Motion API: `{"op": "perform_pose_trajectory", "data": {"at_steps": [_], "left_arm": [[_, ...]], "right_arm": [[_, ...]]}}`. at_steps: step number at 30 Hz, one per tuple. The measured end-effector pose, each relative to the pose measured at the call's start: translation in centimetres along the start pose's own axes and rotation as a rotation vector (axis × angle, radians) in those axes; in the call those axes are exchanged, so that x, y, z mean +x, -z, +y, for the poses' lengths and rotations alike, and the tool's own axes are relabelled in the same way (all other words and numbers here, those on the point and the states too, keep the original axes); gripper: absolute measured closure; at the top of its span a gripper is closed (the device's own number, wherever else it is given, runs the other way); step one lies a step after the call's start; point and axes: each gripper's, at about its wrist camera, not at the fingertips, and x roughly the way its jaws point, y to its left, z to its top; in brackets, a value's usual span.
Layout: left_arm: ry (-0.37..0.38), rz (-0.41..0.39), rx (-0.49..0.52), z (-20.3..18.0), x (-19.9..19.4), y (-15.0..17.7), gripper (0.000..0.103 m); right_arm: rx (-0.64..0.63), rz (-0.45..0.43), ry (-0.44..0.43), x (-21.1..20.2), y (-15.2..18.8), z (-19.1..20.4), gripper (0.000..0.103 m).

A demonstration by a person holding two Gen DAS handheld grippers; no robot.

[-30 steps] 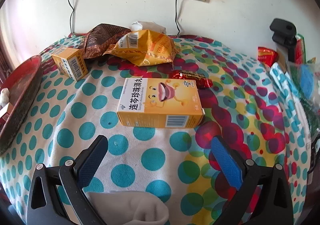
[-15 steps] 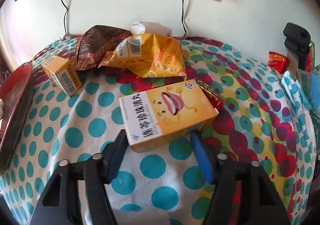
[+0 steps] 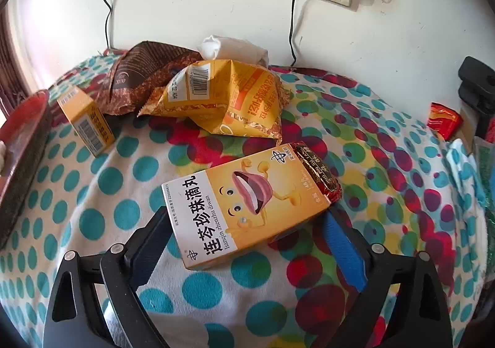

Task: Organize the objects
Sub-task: 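Grasp the yellow cartoon-mouth medicine box with the right gripper, then carry the yellow box with the right gripper into the red tray and release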

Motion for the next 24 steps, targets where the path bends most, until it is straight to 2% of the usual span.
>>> {"op": "perform_pose_trajectory", "data": {"at_steps": [2, 3, 7, 10, 11, 12, 14, 18, 24], "left_arm": [[0.01, 0.003, 0.0, -0.1, 0.0, 0.1, 0.043], [0.011, 0.003, 0.0, -0.2, 0.1, 0.1, 0.043], [0.011, 0.008, -0.011, 0.1, 0.1, 0.2, 0.043], [0.015, -0.005, -0.02, 0.2, -0.3, 0.1, 0.043], [0.017, -0.007, -0.02, 0.2, -0.4, 0.1, 0.043], [0.021, -0.006, -0.021, 0.2, -0.4, 0.0, 0.043], [0.029, -0.001, -0.028, 0.2, -0.5, 0.0, 0.043], [0.026, -0.007, -0.04, 0.4, -0.9, -0.2, 0.043], [0.0, -0.022, -0.071, 1.6, -1.7, -0.5, 0.043]], "right_arm": [[-0.009, -0.001, 0.007, 0.1, -0.1, -0.4, 0.01], [0.09, 0.005, 0.121, 0.0, -0.1, -0.4, 0.01], [0.069, -0.054, 0.143, -2.0, 0.7, 1.6, 0.011], [0.051, -0.095, 0.142, -3.8, 1.3, 5.3, 0.011], [0.042, -0.107, 0.142, -4.4, 1.4, 5.4, 0.011], [0.121, -0.115, 0.22, -5.0, 1.5, 5.9, 0.011], [0.129, -0.133, 0.233, -6.0, 1.8, 6.6, 0.011], [0.093, -0.148, 0.201, -7.2, 2.6, 8.8, 0.011], [-0.037, -0.153, 0.103, -8.1, 3.4, 17.0, 0.011]]}}
